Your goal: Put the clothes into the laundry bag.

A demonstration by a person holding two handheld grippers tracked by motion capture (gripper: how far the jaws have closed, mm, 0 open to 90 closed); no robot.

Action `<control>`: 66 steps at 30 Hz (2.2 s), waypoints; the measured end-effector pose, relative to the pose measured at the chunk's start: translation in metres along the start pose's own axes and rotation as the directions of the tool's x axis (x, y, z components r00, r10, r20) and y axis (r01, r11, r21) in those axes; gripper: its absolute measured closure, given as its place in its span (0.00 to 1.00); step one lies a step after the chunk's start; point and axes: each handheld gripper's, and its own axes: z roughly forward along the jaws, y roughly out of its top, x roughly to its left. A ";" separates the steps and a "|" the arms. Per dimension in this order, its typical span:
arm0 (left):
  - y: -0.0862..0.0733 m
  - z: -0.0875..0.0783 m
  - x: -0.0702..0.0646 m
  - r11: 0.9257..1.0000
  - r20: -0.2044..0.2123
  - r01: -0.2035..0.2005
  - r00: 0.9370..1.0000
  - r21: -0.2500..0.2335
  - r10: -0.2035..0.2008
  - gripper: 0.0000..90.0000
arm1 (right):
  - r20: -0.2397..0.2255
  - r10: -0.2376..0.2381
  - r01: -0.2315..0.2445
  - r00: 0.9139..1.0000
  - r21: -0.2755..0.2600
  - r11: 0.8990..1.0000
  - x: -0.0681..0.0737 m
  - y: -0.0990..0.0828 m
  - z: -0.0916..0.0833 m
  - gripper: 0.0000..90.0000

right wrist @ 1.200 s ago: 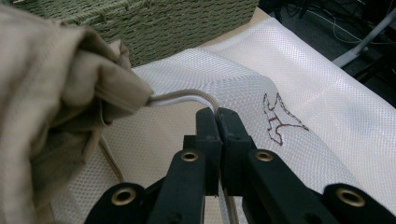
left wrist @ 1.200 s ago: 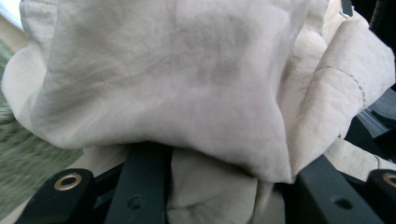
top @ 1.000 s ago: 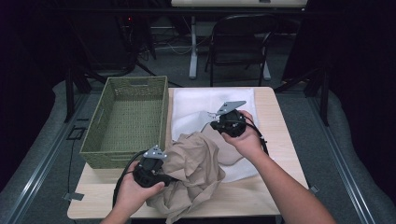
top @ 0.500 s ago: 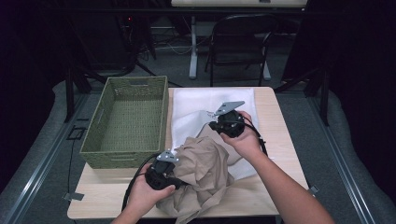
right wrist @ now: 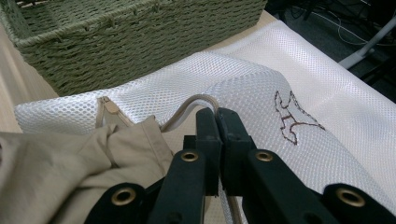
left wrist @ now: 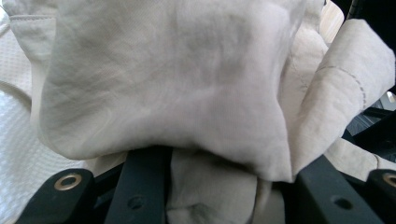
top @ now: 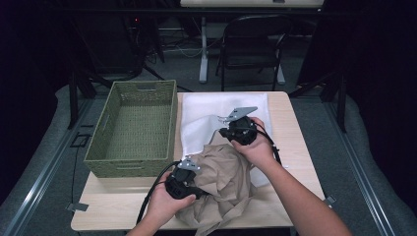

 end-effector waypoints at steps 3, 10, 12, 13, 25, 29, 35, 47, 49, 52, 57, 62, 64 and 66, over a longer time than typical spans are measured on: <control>0.001 0.006 -0.002 1.000 0.005 -0.001 1.000 -0.004 0.001 0.73 | -0.002 0.000 0.000 1.000 0.000 1.000 0.000 0.000 0.000 0.98; 0.004 0.018 -0.001 1.000 0.014 0.005 1.000 0.011 -0.005 0.73 | -0.009 0.001 -0.001 1.000 -0.011 1.000 0.002 0.001 0.001 0.98; 0.005 0.019 0.001 1.000 0.016 0.005 1.000 0.011 -0.005 0.73 | -0.009 0.000 0.000 1.000 -0.009 1.000 0.002 0.001 0.000 0.98; 0.005 0.019 0.001 1.000 0.015 0.010 1.000 0.009 -0.010 0.73 | -0.009 -0.001 0.001 1.000 -0.009 1.000 0.003 0.001 0.000 0.98; 0.003 0.021 0.007 0.999 0.007 0.036 0.999 0.006 -0.036 0.73 | -0.003 -0.011 0.011 1.000 -0.012 1.000 0.003 0.001 -0.002 0.98; 0.002 0.022 0.010 0.999 0.009 0.045 0.999 0.007 -0.045 0.73 | 0.002 -0.010 0.010 1.000 -0.013 1.000 0.002 0.001 -0.004 0.98; 0.001 0.025 0.011 0.999 0.003 0.052 0.999 0.008 -0.052 0.73 | 0.009 -0.016 0.016 1.000 -0.016 1.000 0.000 0.003 -0.007 0.98; 0.001 0.027 0.013 0.998 -0.001 0.054 0.999 0.012 -0.054 0.73 | 0.032 -0.027 0.028 0.999 -0.033 0.999 -0.003 0.012 -0.017 0.98; 0.001 0.027 0.013 0.998 -0.002 0.054 0.999 0.014 -0.054 0.73 | 0.037 -0.031 0.032 0.999 -0.034 0.999 -0.003 0.014 -0.018 0.98; 0.001 0.027 0.013 0.998 -0.001 0.057 0.998 0.015 -0.057 0.73 | 0.042 -0.040 0.041 0.998 -0.032 0.999 -0.004 0.017 -0.022 0.98; 0.006 0.025 0.015 0.998 -0.003 0.069 0.998 0.013 -0.069 0.73 | 0.044 -0.045 0.046 0.998 -0.036 0.998 -0.004 0.020 -0.024 0.98; 0.016 0.022 0.020 0.997 -0.016 0.078 0.997 -0.007 -0.078 0.73 | 0.039 -0.048 0.049 0.998 -0.035 0.998 -0.002 0.019 -0.024 0.98; 0.019 0.023 0.024 0.996 -0.023 0.089 0.996 -0.015 -0.090 0.73 | 0.040 -0.051 0.053 0.998 -0.036 0.998 0.000 0.020 -0.023 0.98; 0.022 0.023 0.028 0.995 -0.029 0.099 0.995 -0.018 -0.099 0.73 | 0.033 -0.053 0.055 0.998 -0.039 0.998 0.001 0.021 -0.023 0.98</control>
